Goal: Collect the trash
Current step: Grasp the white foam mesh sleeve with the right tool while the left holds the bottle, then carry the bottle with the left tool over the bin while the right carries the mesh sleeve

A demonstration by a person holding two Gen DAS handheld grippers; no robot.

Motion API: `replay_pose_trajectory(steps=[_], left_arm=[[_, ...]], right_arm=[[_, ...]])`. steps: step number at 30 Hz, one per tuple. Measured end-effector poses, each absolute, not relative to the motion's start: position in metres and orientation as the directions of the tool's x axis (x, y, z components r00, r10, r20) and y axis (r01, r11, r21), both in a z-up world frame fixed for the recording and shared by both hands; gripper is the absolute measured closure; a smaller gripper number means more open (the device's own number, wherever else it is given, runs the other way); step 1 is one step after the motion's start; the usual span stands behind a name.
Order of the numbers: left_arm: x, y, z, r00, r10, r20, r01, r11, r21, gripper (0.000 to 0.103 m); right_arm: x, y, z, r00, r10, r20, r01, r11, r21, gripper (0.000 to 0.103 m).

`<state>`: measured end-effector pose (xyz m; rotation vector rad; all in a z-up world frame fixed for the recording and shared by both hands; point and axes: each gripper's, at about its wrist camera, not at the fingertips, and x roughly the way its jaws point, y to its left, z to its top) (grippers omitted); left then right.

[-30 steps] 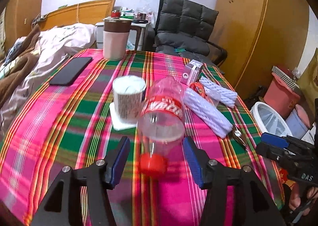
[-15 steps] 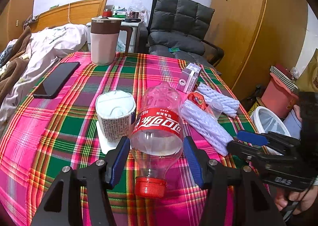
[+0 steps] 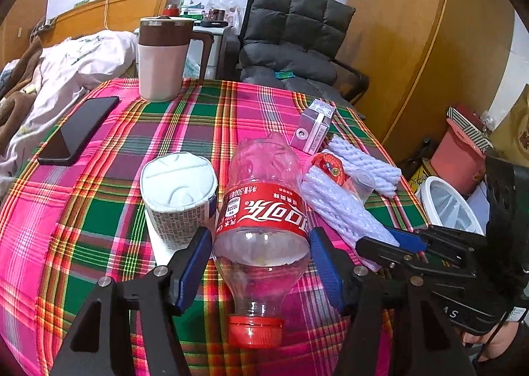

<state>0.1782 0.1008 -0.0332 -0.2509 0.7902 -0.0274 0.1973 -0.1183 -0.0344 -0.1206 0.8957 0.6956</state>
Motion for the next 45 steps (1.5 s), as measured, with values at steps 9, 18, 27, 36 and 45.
replay_pose_trajectory(steps=[9, 18, 27, 36, 45], left_arm=[[0.16, 0.101, -0.033, 0.713, -0.134, -0.688, -0.082, 0.959, -0.273, 0.042], [0.127, 0.089, -0.024, 0.726, -0.131, -0.675, -0.081, 0.959, -0.273, 0.042], [0.099, 0.074, -0.009, 0.745, -0.137, -0.652, -0.055, 0.963, -0.266, 0.042], [0.082, 0.055, 0.003, 0.755, -0.158, -0.637, -0.021, 0.964, -0.264, 0.042], [0.084, 0.04, 0.009, 0.756, -0.176, -0.631, 0.011, 0.966, -0.257, 0.042]], right_arm=[[0.181, -0.134, -0.02, 0.462, 0.514, -0.723, -0.573, 0.795, 0.199, 0.075], [0.166, -0.142, -0.003, 0.497, 0.526, -0.69, -0.564, 0.8, 0.204, 0.075], [0.151, -0.155, 0.006, 0.529, 0.525, -0.666, -0.545, 0.812, 0.207, 0.075], [0.139, -0.169, 0.012, 0.564, 0.516, -0.645, -0.523, 0.827, 0.205, 0.075], [0.136, -0.18, 0.012, 0.585, 0.506, -0.634, -0.498, 0.841, 0.213, 0.075]])
